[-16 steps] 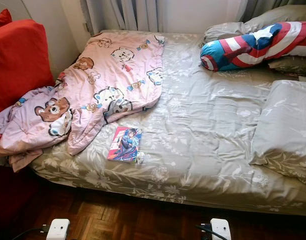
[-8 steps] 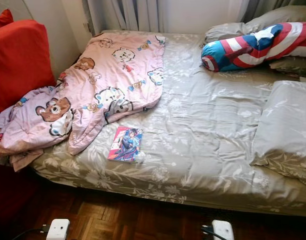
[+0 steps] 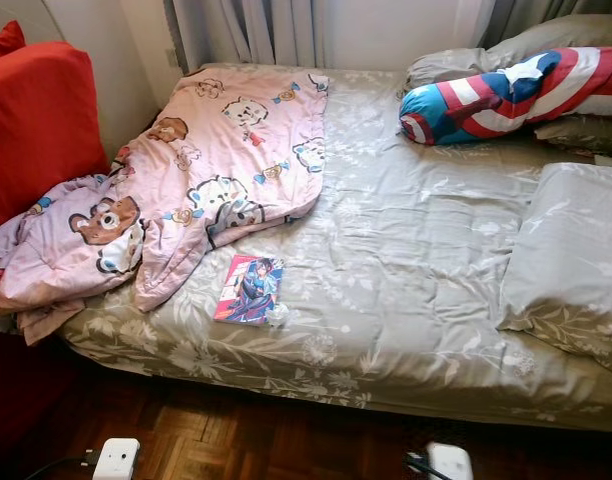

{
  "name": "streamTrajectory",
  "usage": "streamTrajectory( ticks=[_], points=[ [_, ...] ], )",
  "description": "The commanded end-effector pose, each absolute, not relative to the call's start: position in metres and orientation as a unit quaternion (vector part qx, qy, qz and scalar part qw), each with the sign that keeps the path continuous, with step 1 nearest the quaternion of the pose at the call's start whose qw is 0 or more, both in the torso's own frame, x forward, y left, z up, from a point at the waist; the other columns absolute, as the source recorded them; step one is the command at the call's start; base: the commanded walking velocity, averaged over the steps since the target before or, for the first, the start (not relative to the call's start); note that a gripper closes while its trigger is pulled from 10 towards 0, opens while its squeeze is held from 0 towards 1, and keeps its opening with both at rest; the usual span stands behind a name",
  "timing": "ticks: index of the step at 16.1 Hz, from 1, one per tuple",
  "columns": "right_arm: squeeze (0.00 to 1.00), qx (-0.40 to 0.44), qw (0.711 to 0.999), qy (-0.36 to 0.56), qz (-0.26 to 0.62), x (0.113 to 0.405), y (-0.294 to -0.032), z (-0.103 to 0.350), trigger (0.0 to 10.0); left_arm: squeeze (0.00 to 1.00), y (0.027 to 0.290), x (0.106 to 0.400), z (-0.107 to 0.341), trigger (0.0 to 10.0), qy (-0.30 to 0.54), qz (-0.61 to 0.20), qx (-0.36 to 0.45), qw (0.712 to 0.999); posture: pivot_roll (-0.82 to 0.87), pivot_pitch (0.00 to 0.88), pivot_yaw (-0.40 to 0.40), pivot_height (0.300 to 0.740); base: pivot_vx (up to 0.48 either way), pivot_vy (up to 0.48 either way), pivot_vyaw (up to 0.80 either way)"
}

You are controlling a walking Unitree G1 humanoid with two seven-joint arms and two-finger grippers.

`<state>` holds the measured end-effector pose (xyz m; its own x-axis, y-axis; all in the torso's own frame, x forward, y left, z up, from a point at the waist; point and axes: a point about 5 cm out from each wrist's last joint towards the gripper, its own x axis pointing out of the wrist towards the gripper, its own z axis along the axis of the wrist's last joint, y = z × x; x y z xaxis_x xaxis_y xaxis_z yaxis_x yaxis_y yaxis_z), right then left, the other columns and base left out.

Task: Clean up the room

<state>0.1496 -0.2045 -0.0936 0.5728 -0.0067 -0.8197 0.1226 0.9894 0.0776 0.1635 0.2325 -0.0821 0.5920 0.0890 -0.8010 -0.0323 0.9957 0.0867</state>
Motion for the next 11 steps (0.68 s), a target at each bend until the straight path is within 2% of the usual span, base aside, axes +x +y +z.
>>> streamTrajectory(
  ticks=[1, 8, 11],
  points=[
    [0.0, 0.063, 0.878, 0.473, -0.033, 0.146, -0.195, -0.097, 10.0, 0.0, 0.232, 0.155, -0.086, 10.0, 0.465, 0.03, 0.032, 0.884, -0.01, 0.09, -0.007, 0.74, 0.0, 0.0, 0.0],
    [0.0, 0.062, 0.879, 0.473, -0.023, 0.151, -0.18, -0.097, 10.0, 0.0, 0.232, 0.155, -0.086, 10.0, 0.465, 0.033, 0.03, 0.884, 0.0, 0.1, -0.008, 0.74, 0.0, 0.0, 0.0],
    [0.0, 0.06, 0.879, 0.473, -0.03, 0.149, -0.193, -0.096, 10.0, 0.0, 0.232, 0.155, -0.086, 10.0, 0.465, 0.034, 0.029, 0.884, 0.0, 0.102, -0.008, 0.74, 0.0, 0.0, 0.0]
  ],
)
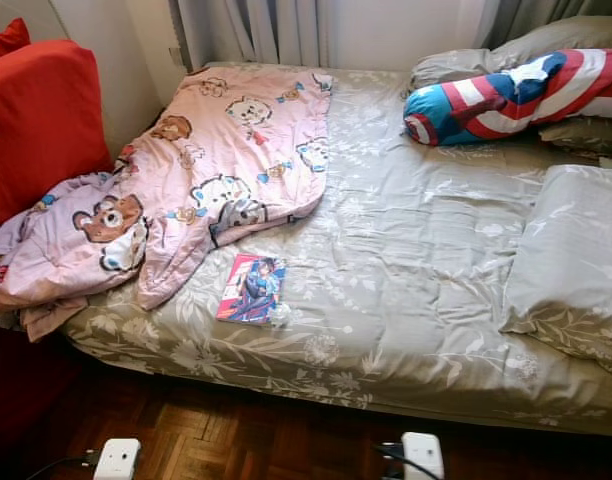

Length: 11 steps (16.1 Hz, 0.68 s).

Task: Clean up the room

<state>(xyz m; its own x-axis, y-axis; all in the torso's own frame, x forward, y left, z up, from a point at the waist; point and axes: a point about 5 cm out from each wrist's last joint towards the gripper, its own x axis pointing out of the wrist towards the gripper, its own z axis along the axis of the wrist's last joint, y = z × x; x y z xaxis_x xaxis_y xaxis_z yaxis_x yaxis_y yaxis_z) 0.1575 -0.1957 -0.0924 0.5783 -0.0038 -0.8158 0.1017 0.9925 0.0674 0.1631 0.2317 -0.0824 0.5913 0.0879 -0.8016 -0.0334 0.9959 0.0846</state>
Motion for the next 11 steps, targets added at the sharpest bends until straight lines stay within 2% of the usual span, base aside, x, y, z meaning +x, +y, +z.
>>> streamTrajectory(
  ticks=[1, 3, 4, 5, 11],
  points=[
    [0.0, 0.061, 0.879, 0.473, -0.031, 0.1493, -0.1941, -0.0961, 10.0, 0.0, 0.2323, 0.1546, -0.0862, 10.0, 0.465, 0.034, 0.029, 0.884, 0.0, 0.104, -0.008, 0.74, 0.0, 0.0, 0.0],
    [0.0, 0.06, 0.878, 0.473, -0.032, 0.1491, -0.1946, -0.0961, 10.0, 0.0, 0.2319, 0.1547, -0.0862, 10.0, 0.464, 0.033, 0.03, 0.884, 0.0, 0.105, -0.008, 0.74, 0.0, 0.0, 0.0],
    [0.82, 0.06, 0.878, 0.473, -0.033, 0.149, -0.195, -0.0961, 10.0, 0.8, 0.2318, 0.1546, -0.0862, 10.0, 0.465, 0.032, 0.031, 0.884, 0.0, 0.105, -0.008, 0.74, 0.0, 0.0, 0.0],
    [1.0, 0.061, 0.878, 0.473, -0.035, 0.149, -0.1954, -0.0961, 10.0, 1.0, 0.2314, 0.1546, -0.0863, 10.0, 0.464, 0.03, 0.031, 0.885, 0.0, 0.105, -0.008, 0.74, 0.0, 0.0, 0.0],
    [1.0, 0.062, 0.878, 0.472, -0.036, 0.1492, -0.1959, -0.096, 10.0, 1.0, 0.2305, 0.1547, -0.0864, 10.0, 0.464, 0.029, 0.03, 0.885, 0.0, 0.109, -0.01, 0.74, 0.0, 0.0, 0.0]
  ],
)
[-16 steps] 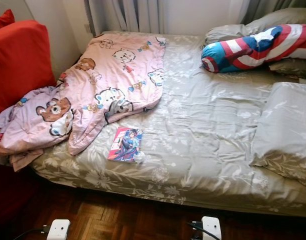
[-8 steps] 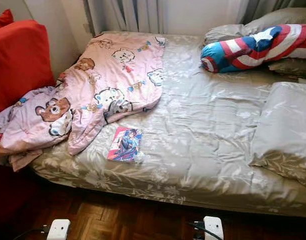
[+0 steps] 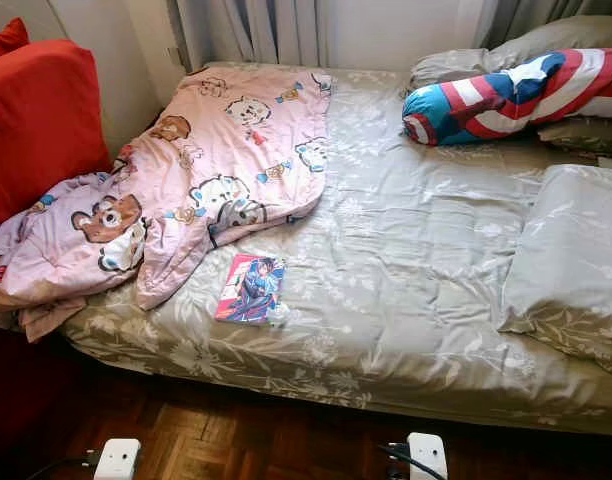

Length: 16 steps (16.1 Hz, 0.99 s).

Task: Clean up the room

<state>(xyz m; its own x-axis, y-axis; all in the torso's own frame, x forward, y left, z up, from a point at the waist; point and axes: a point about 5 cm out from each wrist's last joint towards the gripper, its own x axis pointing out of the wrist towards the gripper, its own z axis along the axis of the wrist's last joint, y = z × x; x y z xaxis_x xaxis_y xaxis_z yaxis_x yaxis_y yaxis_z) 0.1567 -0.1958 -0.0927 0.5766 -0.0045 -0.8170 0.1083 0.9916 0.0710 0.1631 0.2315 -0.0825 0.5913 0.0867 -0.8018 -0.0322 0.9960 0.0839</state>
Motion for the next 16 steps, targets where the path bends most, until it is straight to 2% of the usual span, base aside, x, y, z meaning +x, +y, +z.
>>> streamTrajectory(
  ticks=[1, 2, 3, 4, 5, 16],
  points=[
    [1.0, 0.064, 0.879, 0.472, -0.034, 0.1492, -0.1956, -0.0959, 10.0, 1.0, 0.2305, 0.1546, -0.0865, 10.0, 0.464, 0.029, 0.03, 0.885, 0.0, 0.109, -0.01, 0.74, 0.0, 0.0, 0.0],
    [1.0, 0.064, 0.879, 0.472, -0.033, 0.1491, -0.1952, -0.096, 10.0, 1.0, 0.2305, 0.1545, -0.0865, 10.0, 0.464, 0.03, 0.029, 0.885, 0.0, 0.11, -0.01, 0.74, 0.0, 0.0, 0.0],
    [1.0, 0.06, 0.878, 0.473, -0.034, 0.1488, -0.1957, -0.0961, 10.0, 0.53, 0.2306, 0.1543, -0.0866, 10.0, 0.465, 0.03, 0.031, 0.885, 0.0, 0.109, -0.01, 0.74, 0.0, 0.0, 0.0],
    [0.11, 0.057, 0.877, 0.475, -0.035, 0.1482, -0.1961, -0.0964, 10.0, 0.0, 0.2309, 0.1541, -0.0867, 10.0, 0.465, 0.031, 0.034, 0.884, 0.0, 0.11, -0.01, 0.74, 0.0, 0.0, 0.0],
    [0.0, 0.056, 0.877, 0.476, -0.034, 0.1476, -0.1961, -0.0966, 10.0, 0.0, 0.2309, 0.1538, -0.0868, 10.0, 0.465, 0.032, 0.034, 0.884, 0.0, 0.112, -0.011, 0.74, 0.0, 0.0, 0.0],
    [0.0, 0.062, 0.877, 0.475, -0.038, 0.1469, -0.1965, -0.0968, 10.0, 0.0, 0.2313, 0.1542, -0.0865, 10.0, 0.464, 0.034, 0.029, 0.885, 0.0, 0.114, -0.01, 0.74, 0.0, 0.0, 0.0]
  ],
)
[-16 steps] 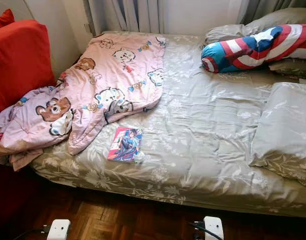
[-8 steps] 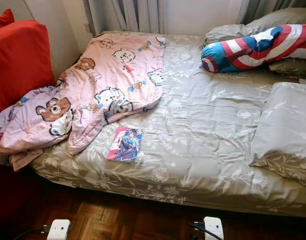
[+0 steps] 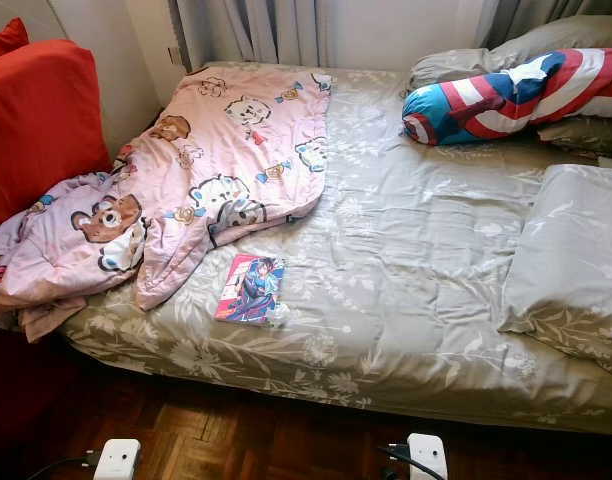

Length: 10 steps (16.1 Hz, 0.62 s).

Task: Clean up the room

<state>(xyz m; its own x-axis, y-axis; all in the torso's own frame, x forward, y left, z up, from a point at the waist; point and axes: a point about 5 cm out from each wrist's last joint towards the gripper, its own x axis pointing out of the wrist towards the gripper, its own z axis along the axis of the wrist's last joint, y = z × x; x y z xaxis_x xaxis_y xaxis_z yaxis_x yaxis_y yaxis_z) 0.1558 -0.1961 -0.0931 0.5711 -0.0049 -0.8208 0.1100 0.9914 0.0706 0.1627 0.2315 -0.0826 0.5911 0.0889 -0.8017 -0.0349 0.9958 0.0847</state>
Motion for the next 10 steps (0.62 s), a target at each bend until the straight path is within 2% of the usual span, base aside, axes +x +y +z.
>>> streamTrajectory(
  ticks=[1, 10],
  points=[
    [0.0, 0.062, 0.877, 0.476, -0.037, 0.1467, -0.1966, -0.0969, 10.0, 0.0, 0.2313, 0.1537, -0.0867, 10.0, 0.465, 0.034, 0.03, 0.884, 0.0, 0.115, -0.011, 0.74, 0.0, 0.0, 0.0],
    [0.0, 0.063, 0.876, 0.477, -0.034, 0.1464, -0.1961, -0.097, 10.0, 0.0, 0.2289, 0.1534, -0.0875, 10.0, 0.467, 0.031, 0.018, 0.884, 0.0, 0.116, -0.008, 0.74, 0.0, 0.0, 0.0]
  ],
)
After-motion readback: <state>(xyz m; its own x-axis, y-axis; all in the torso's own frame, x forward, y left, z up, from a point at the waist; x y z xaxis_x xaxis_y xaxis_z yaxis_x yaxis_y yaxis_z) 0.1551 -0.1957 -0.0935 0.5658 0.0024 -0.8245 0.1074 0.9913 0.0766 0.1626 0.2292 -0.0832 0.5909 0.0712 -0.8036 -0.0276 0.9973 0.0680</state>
